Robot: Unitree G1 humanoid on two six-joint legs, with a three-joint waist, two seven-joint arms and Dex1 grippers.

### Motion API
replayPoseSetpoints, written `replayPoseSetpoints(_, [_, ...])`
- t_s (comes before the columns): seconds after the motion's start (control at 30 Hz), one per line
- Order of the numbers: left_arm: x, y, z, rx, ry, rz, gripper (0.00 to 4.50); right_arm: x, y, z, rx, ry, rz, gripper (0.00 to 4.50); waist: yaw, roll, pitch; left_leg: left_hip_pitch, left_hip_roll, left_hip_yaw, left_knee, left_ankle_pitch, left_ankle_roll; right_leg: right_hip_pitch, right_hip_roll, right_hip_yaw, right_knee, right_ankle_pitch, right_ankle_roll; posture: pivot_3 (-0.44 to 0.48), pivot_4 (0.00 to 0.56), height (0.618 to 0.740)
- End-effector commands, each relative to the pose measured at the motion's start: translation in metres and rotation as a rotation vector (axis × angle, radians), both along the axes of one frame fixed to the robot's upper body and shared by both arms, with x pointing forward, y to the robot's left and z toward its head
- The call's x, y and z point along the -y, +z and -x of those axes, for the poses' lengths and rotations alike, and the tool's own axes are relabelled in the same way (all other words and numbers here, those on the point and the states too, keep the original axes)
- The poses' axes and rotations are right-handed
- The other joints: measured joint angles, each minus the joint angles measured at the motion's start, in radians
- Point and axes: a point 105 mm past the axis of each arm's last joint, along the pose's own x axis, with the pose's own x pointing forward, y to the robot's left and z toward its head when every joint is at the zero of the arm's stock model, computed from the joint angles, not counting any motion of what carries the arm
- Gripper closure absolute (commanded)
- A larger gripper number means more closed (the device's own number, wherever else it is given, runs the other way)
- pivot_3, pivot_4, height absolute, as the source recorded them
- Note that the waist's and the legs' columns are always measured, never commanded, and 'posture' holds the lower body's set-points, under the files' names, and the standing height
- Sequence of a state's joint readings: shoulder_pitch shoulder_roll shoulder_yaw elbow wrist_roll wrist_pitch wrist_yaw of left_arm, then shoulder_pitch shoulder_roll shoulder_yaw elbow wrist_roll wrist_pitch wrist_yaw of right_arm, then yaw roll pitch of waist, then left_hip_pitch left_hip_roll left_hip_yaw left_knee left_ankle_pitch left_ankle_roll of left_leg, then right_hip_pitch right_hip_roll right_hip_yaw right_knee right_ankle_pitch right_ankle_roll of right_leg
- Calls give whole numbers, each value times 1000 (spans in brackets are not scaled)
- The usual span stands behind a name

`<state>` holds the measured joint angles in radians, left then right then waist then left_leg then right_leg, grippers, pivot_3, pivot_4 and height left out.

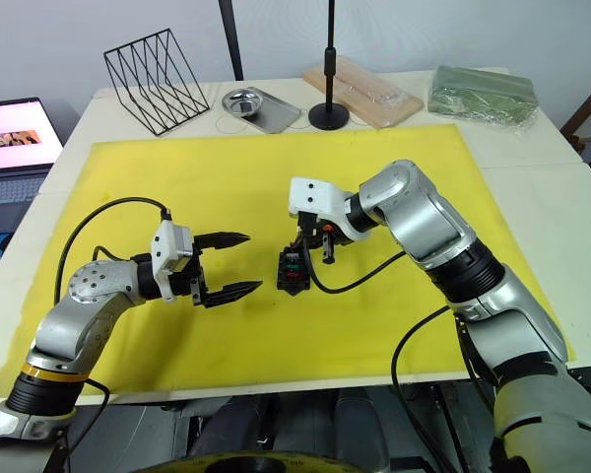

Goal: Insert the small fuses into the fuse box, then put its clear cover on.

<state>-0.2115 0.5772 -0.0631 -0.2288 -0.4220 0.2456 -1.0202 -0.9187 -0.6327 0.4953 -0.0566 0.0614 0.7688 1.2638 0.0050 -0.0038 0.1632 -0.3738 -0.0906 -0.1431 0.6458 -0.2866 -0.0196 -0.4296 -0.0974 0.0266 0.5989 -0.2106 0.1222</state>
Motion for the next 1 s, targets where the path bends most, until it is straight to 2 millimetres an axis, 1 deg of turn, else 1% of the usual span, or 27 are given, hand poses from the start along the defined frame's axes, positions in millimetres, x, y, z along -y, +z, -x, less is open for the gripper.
replayPoseSetpoints(0.03, [-2, 10, -2, 53, 5, -2, 0, -8, 11, 3, 53, 42, -4, 4459, 0, 0, 0, 0, 0, 0, 0, 0, 0, 0, 0, 0, 0, 0, 0, 0, 150, 740])
replayPoseSetpoints(0.17, [-2, 10, -2, 54, 7, -2, 0, -10, 8, 3, 54, 43, 1, 4459, 0, 0, 0, 0, 0, 0, 0, 0, 0, 0, 0, 0, 0, 0, 0, 0, 150, 740])
replayPoseSetpoints(0.33, [-2, 10, -2, 53, 11, -1, 0, -7, 1, 2, 47, 33, 33, 4459, 0, 0, 0, 0, 0, 0, 0, 0, 0, 0, 0, 0, 0, 0, 0, 0, 150, 740])
replayPoseSetpoints(0.7, [-2, 10, -2, 53, 8, -2, 0, -5, -2, 0, 33, 6, 34, 4459, 0, 0, 0, 0, 0, 0, 0, 0, 0, 0, 0, 0, 0, 0, 0, 0, 150, 740])
replayPoseSetpoints(1.0, [-2, 10, -1, 55, 5, -6, 0, -1, -4, 2, -17, -35, 10, 4459, 0, 0, 0, 0, 0, 0, 0, 0, 0, 0, 0, 0, 0, 0, 0, 0, 150, 740])
